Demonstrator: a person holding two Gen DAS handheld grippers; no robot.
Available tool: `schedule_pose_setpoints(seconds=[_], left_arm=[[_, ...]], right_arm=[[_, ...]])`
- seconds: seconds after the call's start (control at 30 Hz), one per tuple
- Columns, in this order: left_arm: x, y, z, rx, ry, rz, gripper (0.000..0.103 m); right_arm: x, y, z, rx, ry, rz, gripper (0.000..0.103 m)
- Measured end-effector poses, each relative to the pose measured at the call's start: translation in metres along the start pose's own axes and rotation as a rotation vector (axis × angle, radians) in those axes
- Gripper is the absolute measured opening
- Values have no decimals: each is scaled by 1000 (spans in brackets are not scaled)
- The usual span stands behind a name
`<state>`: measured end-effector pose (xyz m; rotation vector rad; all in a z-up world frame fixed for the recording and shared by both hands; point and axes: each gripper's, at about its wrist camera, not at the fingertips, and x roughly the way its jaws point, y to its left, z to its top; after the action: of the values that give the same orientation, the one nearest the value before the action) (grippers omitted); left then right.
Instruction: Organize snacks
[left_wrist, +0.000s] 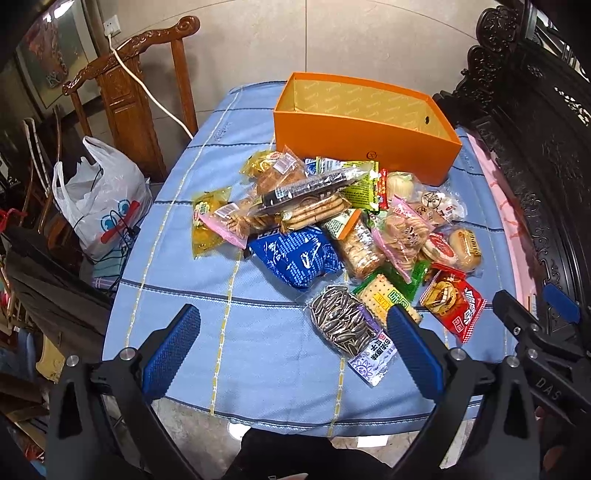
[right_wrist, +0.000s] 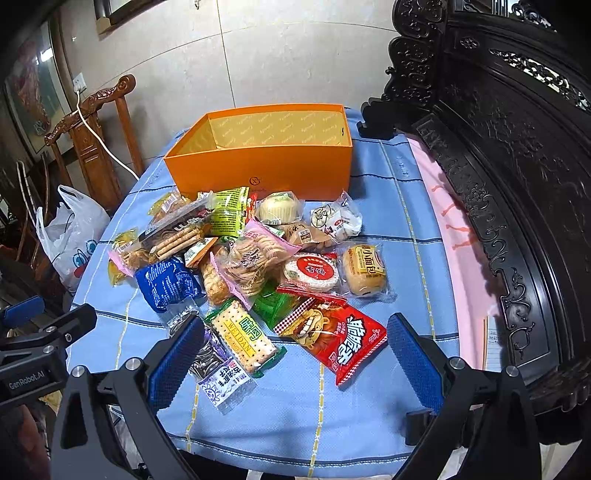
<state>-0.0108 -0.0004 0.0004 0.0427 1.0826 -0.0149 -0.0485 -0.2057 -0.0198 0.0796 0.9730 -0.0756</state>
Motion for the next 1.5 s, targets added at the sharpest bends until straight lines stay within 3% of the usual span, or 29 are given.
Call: schedule_pose_setpoints(seconds=[1.5], left_arm=[[18,10,3,-10,55,-14,99]], right_arm=[[12,11,2,-17,25,-6,99]])
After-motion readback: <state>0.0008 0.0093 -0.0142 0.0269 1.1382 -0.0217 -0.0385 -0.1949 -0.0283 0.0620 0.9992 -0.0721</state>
